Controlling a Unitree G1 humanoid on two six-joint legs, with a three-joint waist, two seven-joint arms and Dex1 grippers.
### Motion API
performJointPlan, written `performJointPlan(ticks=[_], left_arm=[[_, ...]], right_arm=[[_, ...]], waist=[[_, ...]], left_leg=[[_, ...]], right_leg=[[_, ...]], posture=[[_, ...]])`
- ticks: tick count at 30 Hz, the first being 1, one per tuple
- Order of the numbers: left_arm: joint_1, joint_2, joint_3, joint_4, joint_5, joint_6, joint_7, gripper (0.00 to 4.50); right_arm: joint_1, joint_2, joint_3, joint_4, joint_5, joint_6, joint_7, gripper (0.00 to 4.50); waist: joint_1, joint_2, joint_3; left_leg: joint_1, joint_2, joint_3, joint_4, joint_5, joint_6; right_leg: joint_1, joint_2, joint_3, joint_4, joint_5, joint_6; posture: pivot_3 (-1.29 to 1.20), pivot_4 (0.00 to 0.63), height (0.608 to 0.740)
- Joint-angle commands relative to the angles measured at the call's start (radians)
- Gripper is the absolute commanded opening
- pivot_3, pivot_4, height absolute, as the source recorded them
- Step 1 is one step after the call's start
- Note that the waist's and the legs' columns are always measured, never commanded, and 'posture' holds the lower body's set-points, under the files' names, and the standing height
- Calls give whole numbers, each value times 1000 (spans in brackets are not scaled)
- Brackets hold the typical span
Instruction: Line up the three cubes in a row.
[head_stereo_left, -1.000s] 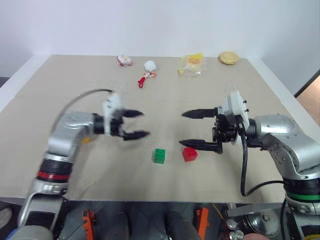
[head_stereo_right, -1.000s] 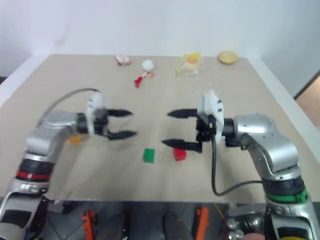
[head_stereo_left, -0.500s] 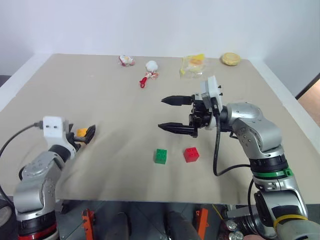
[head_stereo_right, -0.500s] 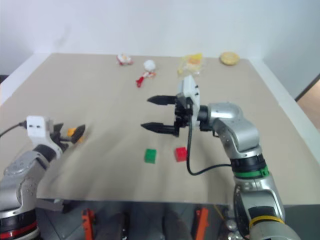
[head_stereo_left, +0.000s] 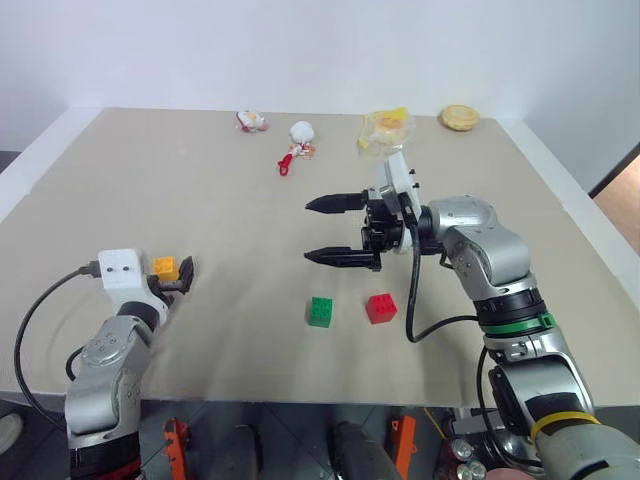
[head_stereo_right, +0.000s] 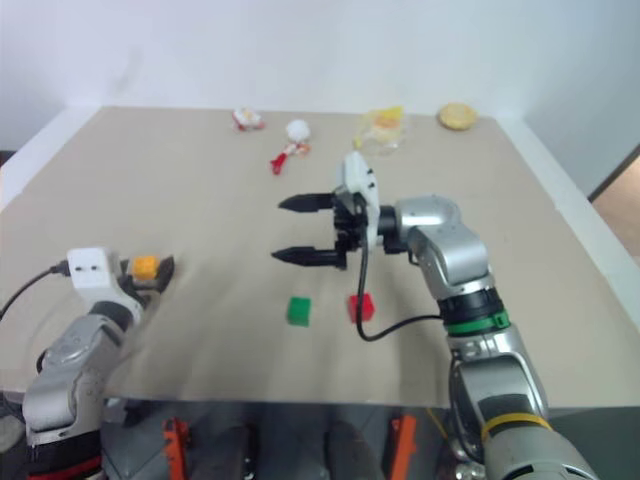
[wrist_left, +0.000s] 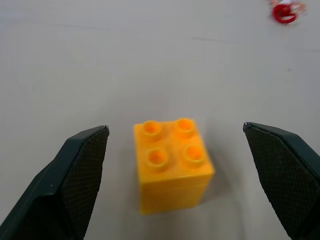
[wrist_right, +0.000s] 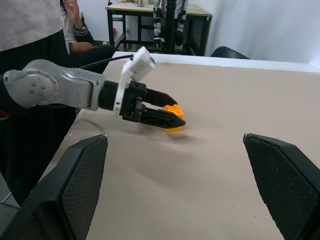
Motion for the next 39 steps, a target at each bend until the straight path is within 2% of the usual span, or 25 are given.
performJointPlan(ticks=[1, 8, 11, 17, 18, 24, 28, 32, 36, 39], left_arm=[[-18, 9, -8, 14, 24, -35, 30, 4452], [-53, 5, -40, 58, 28, -63, 39, 4452], [-62, 4, -45, 73, 27, -73, 47, 3598], [-66, 5, -41, 93, 27, -87, 63, 1525], [-64, 7, -38, 96, 26, -88, 65, 1372], [-85, 28, -39, 122, -2, -105, 23, 1389], [-149, 89, -121, 111, -95, -117, -210, 1389], [-196, 246, -299, 100, -183, -112, -625, 1389], [-271, 375, -406, 180, -204, -171, -944, 1389], [-323, 430, -447, 263, -203, -220, -1117, 1389]], right_arm=[[-33, 5, -15, -9, 2, -8, 5, 4500], [-30, 3, -26, -9, 1, -5, 6, 4500], [-31, 3, -27, -8, 0, -6, 4, 4500], [-35, -1, -28, -8, -1, -5, 4, 4500], [-35, -3, -29, -9, -1, -4, 4, 4500], [-35, -17, -37, -15, -1, -5, 3, 4500], [-27, -43, -59, -54, 18, 15, -2, 4500], [23, -121, -94, -142, 58, 63, 18, 4500], [105, -221, -129, -252, 89, 134, 15, 4500], [154, -263, -167, -316, 115, 173, -21, 4500]], waist=[[0, 0, 0], [0, 0, 0], [-1, 0, 0], [-1, 0, 0], [-1, 0, 0], [-2, 0, 0], [1, 0, 0], [1, 0, 0], [-1, 0, 0], [-8, 0, 0]], left_leg=[[0, 0, 0, 0, 0, 0], [0, 0, 0, -1, 0, 0], [0, 0, 0, -1, 0, 0], [0, 0, 0, -2, 0, 0], [0, 0, 0, -2, 0, 0], [0, 0, 0, -2, 0, 0], [-1, 0, -1, -2, 1, -1], [-3, -1, 0, -3, 3, -7], [-2, -1, 1, -5, 2, -8], [-2, 0, 1, -8, 2, -8]], right_leg=[[0, 0, 0, 0, 0, 0], [0, 0, 0, 0, -1, 1], [0, 0, 0, 0, -1, 0], [-1, 0, 0, 0, 0, 1], [-1, 0, 0, 0, -1, 1], [-1, 0, 0, 0, -1, 0], [-1, 0, -1, 0, -2, -3], [-2, -1, 0, -1, -2, -3], [-2, -2, 0, -2, -6, -4], [-5, -1, 0, -1, -7, -5]], posture=[[0, 150, 740], [0, 150, 740], [0, 150, 740], [0, 150, 740], [0, 150, 740], [0, 150, 740], [0, 150, 740], [0, 150, 740], [0, 150, 740], [0, 150, 740]])
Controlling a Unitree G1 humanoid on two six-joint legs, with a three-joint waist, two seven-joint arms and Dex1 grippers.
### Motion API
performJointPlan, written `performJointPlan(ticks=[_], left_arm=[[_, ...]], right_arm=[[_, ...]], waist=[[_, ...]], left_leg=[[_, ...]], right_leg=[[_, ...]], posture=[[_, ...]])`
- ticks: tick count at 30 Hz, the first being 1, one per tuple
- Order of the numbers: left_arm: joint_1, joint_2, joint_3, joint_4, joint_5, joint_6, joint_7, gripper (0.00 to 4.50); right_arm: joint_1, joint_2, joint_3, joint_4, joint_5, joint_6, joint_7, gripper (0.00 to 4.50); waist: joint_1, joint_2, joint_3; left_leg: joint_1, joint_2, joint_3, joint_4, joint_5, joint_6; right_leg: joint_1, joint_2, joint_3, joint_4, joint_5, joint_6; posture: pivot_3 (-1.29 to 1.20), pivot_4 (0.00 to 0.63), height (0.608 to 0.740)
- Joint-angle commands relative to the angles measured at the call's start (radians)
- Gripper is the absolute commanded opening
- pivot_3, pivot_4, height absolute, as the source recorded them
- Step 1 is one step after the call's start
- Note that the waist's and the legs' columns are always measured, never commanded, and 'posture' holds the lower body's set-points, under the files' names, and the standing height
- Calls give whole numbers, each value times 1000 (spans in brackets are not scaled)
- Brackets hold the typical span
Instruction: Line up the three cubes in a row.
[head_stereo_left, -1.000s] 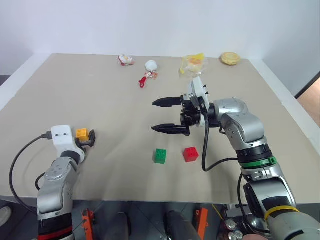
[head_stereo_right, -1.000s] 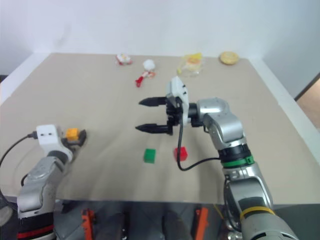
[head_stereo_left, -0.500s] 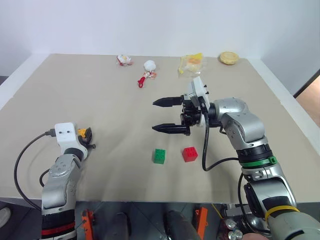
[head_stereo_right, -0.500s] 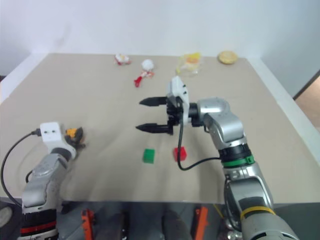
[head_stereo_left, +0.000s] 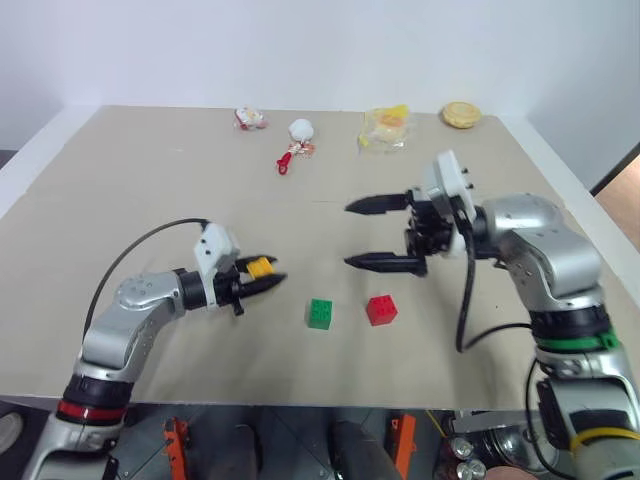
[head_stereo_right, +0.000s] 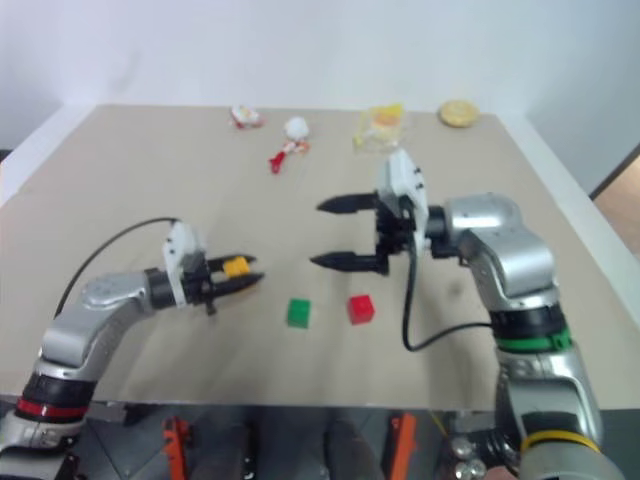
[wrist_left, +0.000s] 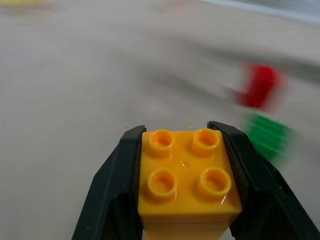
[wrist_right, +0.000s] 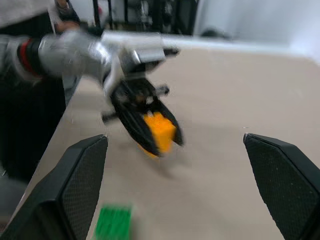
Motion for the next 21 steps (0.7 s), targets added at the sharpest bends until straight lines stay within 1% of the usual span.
performJointPlan(ticks=[1, 5, 10, 13, 18, 21], left_arm=[[-68, 43, -28, 75, -16, -66, -194, 1389], [-159, 55, -59, 210, 15, -142, -332, 1389], [-200, 47, -77, 330, 31, -217, -453, 1389], [-206, 21, -95, 397, 70, -299, -478, 1389], [-207, -12, -98, 447, 104, -341, -473, 1389], [-208, -25, -101, 473, 125, -375, -465, 1389]], right_arm=[[30, -38, -75, -109, 49, 41, -39, 4500], [100, -74, -126, -208, 83, 90, -97, 4500], [154, -93, -165, -277, 117, 123, -157, 4500], [171, -99, -171, -298, 125, 130, -182, 4500], [190, -111, -178, -317, 140, 132, -199, 4500], [203, -128, -171, -330, 152, 128, -177, 4500]], waist=[[-3, 0, 0], [-1, 0, 0], [-3, 0, 0], [-1, 0, 0], [-1, 0, 0], [0, 0, 0]], left_leg=[[0, 1, 0, 0, 0, 0], [0, 1, -1, 0, 0, 0], [0, 1, 0, 0, 0, 0], [0, 1, 0, 1, 0, 0], [-1, 1, 0, 2, 0, 0], [-1, 1, 0, 2, 0, 1]], right_leg=[[-1, 1, 0, 0, 0, 0], [0, 2, -1, 1, 1, 2], [0, 1, 1, 1, -1, 0], [0, 1, 1, 1, -1, 0], [0, 1, 1, 1, -1, 0], [0, 1, 1, 1, -1, 0]], posture=[[0, 150, 740], [0, 150, 740], [0, 150, 740], [0, 150, 740], [0, 150, 740], [0, 150, 740]])
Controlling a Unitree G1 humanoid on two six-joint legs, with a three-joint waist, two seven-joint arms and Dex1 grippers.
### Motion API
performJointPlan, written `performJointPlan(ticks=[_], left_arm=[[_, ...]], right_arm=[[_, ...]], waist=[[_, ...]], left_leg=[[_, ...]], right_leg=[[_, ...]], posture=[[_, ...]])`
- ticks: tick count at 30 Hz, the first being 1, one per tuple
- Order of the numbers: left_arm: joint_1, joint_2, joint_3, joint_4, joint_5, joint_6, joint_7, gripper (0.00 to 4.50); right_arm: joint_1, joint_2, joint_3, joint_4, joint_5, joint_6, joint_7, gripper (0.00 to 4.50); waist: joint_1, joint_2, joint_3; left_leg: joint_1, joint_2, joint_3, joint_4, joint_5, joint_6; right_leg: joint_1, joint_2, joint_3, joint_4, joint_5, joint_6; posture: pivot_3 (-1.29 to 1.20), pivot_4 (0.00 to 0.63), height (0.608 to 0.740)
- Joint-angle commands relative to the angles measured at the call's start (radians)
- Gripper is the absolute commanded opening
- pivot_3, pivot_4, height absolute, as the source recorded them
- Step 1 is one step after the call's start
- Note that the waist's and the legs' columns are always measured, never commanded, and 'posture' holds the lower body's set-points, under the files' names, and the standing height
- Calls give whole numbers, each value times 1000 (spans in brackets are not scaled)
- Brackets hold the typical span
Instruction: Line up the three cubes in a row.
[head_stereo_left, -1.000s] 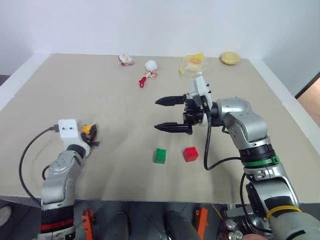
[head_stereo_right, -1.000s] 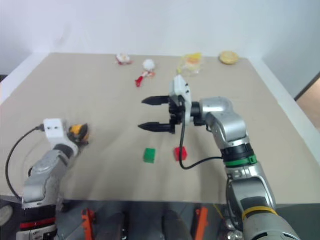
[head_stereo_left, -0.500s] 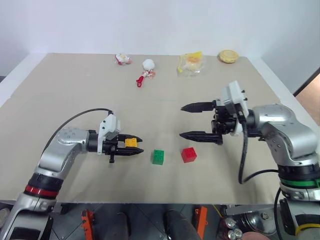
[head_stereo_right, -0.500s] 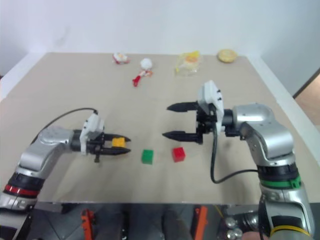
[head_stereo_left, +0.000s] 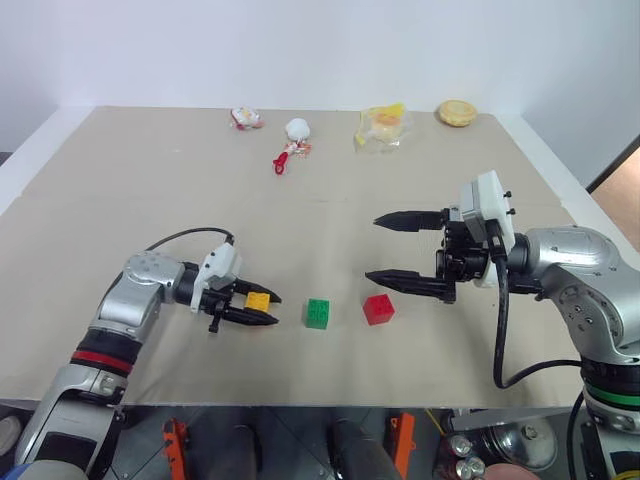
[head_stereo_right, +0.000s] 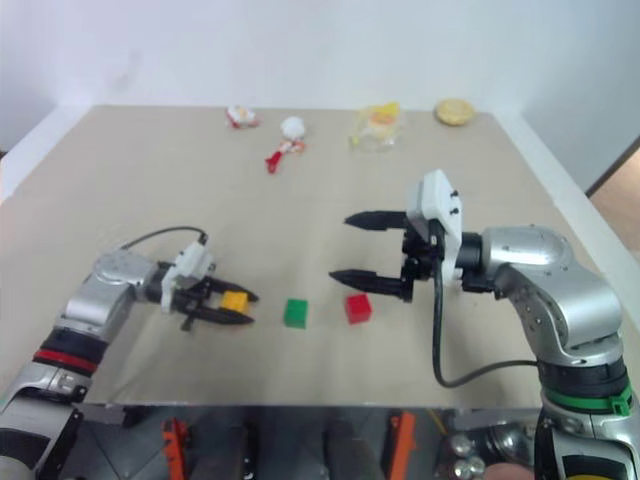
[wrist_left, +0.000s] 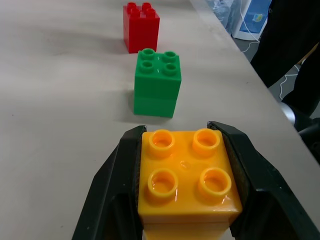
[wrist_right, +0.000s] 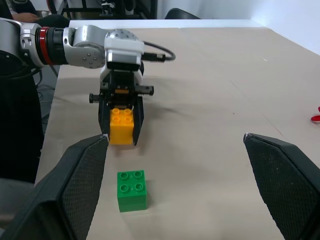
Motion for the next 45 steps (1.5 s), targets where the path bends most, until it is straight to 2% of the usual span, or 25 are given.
performJointPlan(ticks=[1, 13, 24, 26, 32, 37, 39, 43, 45], left_arm=[[-19, -8, 10, 19, 20, -49, 11, 1389], [-4, -38, 21, 51, 51, -88, 79, 1389], [8, -42, 10, 44, 48, -72, 78, 1389], [11, -38, 5, 41, 48, -71, 64, 2463], [17, -37, 13, 14, 26, -48, 46, 4440], [17, -29, 31, -49, -14, 8, 41, 4440], [5, -26, 60, -113, -70, 91, 65, 4440], [-59, -54, 200, -239, -283, 410, 252, 4440], [-84, -105, 296, -275, -356, 498, 440, 4440]], right_arm=[[7, -31, -28, -48, 35, -7, 26, 4500], [13, -61, -12, -40, 48, -7, 55, 4500], [1, -62, -5, -30, 39, -12, 58, 4500], [1, -62, -5, -30, 37, -12, 58, 4500], [3, -59, -6, -27, 36, -15, 55, 4500], [5, -60, -6, -25, 37, -16, 55, 4500], [10, -62, -13, -28, 43, -12, 55, 4500], [31, -36, -81, -35, 97, 4, 8, 4500], [37, 17, -127, -14, 110, 4, -87, 4500]], waist=[[0, 0, 0], [0, 0, 0], [0, 0, 0], [0, 0, 0], [0, 0, 0], [0, 0, 0], [0, 0, 0], [0, 0, 0], [1, 0, 0]], left_leg=[[0, 0, 0, 0, 0, 0], [0, 0, 0, 1, 0, 0], [0, 0, 0, 2, 0, 0], [0, 0, 0, 2, 0, 0], [0, 0, 0, 2, 0, 0], [0, 0, 0, 2, 0, 0], [0, 0, 0, 2, 0, 0], [0, 0, -1, 2, 0, 1], [-1, 0, -2, 2, 0, 1]], right_leg=[[0, 0, 0, 0, 0, 0], [0, 0, 0, 0, 1, 1], [1, 0, 0, 0, 2, 2], [1, 0, 0, 0, 2, 2], [1, 0, 0, 0, 2, 3], [1, 0, 0, 0, 2, 3], [1, 0, 0, 0, 2, 3], [1, 0, 0, 0, 4, 6], [1, 0, -1, 0, 4, 6]], posture=[[0, 150, 740], [0, 150, 740], [0, 150, 740], [0, 150, 740], [0, 150, 740], [0, 150, 740], [0, 150, 740], [0, 150, 740], [0, 150, 740]])
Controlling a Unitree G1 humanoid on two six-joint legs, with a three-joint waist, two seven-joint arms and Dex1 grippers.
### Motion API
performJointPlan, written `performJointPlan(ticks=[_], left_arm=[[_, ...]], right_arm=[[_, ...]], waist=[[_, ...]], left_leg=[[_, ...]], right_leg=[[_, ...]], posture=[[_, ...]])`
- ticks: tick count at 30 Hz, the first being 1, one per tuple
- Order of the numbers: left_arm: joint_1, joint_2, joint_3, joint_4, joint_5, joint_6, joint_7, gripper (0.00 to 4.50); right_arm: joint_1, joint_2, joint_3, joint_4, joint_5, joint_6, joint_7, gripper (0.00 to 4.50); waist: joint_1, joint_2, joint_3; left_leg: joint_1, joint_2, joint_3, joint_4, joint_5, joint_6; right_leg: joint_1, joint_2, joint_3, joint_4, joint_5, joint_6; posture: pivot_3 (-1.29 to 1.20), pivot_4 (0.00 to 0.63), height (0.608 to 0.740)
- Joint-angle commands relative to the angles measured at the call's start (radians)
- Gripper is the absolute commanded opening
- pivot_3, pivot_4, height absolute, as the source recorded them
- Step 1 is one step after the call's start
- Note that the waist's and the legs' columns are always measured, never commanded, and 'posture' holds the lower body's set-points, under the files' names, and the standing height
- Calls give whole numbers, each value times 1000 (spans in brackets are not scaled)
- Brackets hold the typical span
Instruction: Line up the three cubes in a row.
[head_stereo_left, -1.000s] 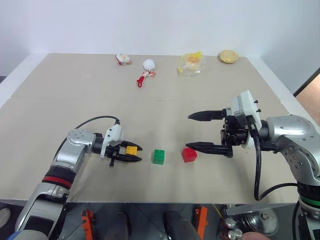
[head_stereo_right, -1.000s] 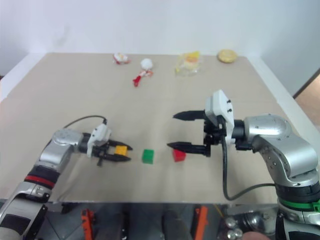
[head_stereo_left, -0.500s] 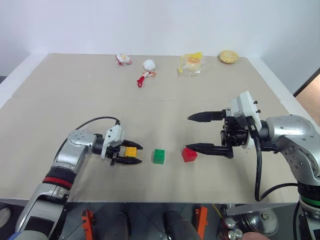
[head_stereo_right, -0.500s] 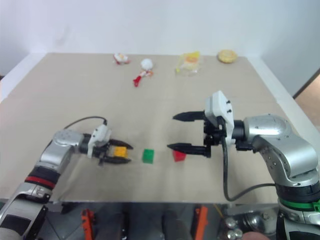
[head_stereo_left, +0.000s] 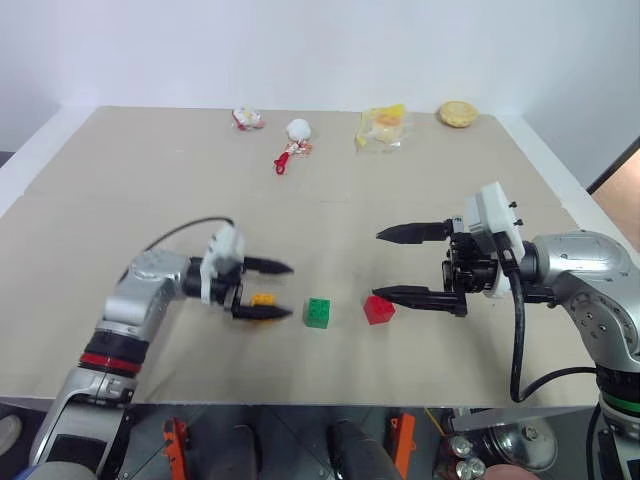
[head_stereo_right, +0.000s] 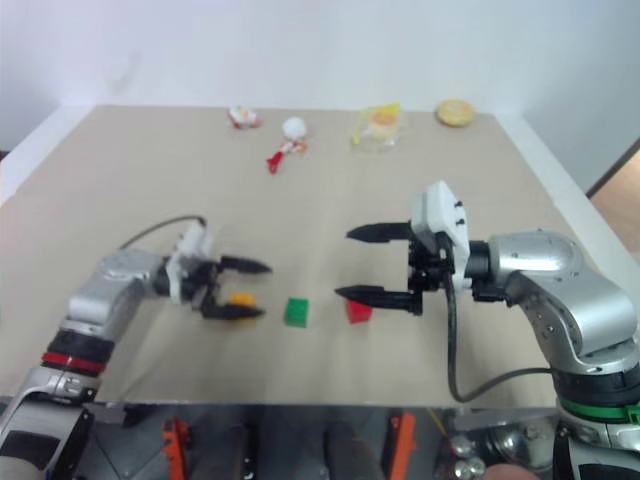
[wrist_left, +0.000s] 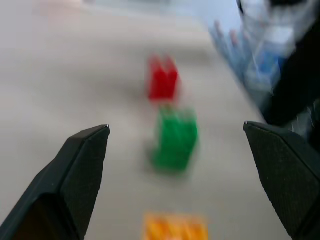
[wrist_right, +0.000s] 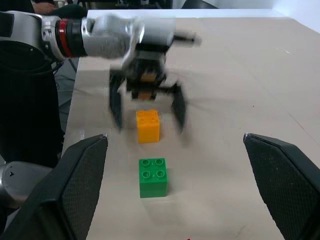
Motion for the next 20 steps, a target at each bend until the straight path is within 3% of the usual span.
performJointPlan(ticks=[1, 5, 9, 11, 15, 20], left_arm=[[-60, -81, 185, -92, -134, 147, 327, 4440], [-46, -224, 320, -123, -30, 56, 776, 4440], [58, -295, 322, -133, 160, -126, 1024, 4440], [101, -343, 351, -133, 188, -154, 1148, 4440], [169, -392, 337, -132, 280, -207, 1283, 4440], [199, -385, 280, -71, 383, -310, 1314, 4440]], right_arm=[[4, 83, -109, 13, 36, -10, -157, 4500], [52, 274, -144, 61, -42, -55, -433, 4500], [111, 435, -154, 133, -182, -177, -651, 4500], [142, 503, -147, 188, -267, -261, -752, 4500], [175, 604, -94, 291, -432, -416, -898, 4500], [157, 655, -75, 362, -489, -463, -959, 4500]], waist=[[1, 0, 0], [0, -1, 0], [0, 0, -1], [4, 0, -1], [15, 0, -1], [20, 0, -1]], left_leg=[[0, 0, -1, 0, 0, 0], [5, -1, -2, 2, 0, 0], [7, -1, -3, 0, 0, 0], [5, -1, -3, 0, 0, -1], [4, -2, -2, 1, 1, -1], [4, -2, -2, 0, 3, -1]], right_leg=[[1, 0, 0, 0, 0, 1], [7, 0, -1, -1, 1, 2], [8, 1, 0, -1, 1, 1], [6, 1, 1, -1, 2, 1], [5, 0, 1, -1, 2, 2], [5, 0, 1, -1, 4, 1]], posture=[[0, 150, 740], [0, 150, 740], [0, 150, 740], [0, 150, 740], [0, 150, 740], [0, 150, 740]])
